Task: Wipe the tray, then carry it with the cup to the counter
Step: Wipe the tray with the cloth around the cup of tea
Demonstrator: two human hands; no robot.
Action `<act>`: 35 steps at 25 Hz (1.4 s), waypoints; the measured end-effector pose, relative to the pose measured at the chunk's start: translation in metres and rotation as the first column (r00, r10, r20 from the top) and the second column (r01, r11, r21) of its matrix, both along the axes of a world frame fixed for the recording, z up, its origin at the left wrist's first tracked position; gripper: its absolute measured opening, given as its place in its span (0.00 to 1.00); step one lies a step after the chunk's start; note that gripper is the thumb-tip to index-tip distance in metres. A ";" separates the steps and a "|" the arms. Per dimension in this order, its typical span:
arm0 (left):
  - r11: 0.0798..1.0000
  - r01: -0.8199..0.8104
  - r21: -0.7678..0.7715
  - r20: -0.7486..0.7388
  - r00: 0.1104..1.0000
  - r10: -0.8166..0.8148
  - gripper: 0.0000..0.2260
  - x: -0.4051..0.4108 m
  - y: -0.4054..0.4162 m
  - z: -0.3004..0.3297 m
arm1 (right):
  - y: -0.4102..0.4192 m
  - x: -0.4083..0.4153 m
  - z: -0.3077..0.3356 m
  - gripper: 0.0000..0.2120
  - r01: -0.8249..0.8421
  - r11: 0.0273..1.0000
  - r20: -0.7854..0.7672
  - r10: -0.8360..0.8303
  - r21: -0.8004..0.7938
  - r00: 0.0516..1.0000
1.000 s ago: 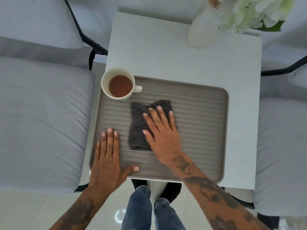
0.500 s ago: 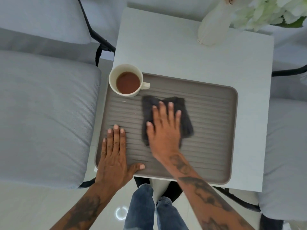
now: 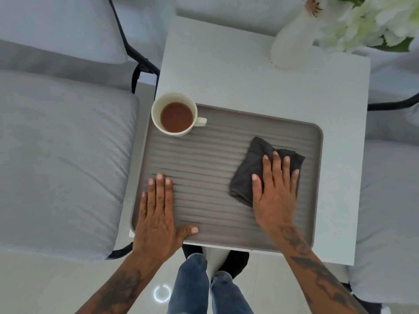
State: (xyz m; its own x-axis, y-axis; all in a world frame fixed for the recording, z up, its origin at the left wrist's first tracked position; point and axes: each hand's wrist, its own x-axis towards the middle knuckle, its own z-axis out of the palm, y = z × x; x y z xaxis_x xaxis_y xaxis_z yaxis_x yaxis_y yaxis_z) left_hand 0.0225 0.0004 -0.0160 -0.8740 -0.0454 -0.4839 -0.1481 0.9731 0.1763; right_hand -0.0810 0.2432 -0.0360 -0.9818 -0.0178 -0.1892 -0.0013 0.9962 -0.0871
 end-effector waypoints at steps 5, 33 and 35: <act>1.000 0.004 -0.010 0.012 1.000 -0.004 0.54 -0.001 0.002 0.001 | -0.104 0.003 -0.003 0.24 -0.101 0.983 -0.082 0.090 -0.151 0.993; 1.000 -0.007 -0.014 0.032 0.999 0.008 0.54 -0.001 0.001 0.001 | -0.049 -0.049 0.002 0.22 0.036 0.995 -0.073 -0.043 -0.089 0.996; 1.000 -0.008 -0.010 0.020 1.000 0.009 0.54 0.000 0.001 0.000 | -0.063 -0.047 -0.002 0.23 0.075 0.990 -0.077 -0.085 -0.119 0.993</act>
State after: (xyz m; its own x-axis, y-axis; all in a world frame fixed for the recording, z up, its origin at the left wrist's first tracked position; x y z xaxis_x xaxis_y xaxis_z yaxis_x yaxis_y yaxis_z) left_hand 0.0223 0.0016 -0.0160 -0.8639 -0.0576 -0.5004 -0.1598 0.9735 0.1638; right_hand -0.1280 0.1807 -0.0377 -0.9929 0.0443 -0.1100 0.0662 0.9767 -0.2043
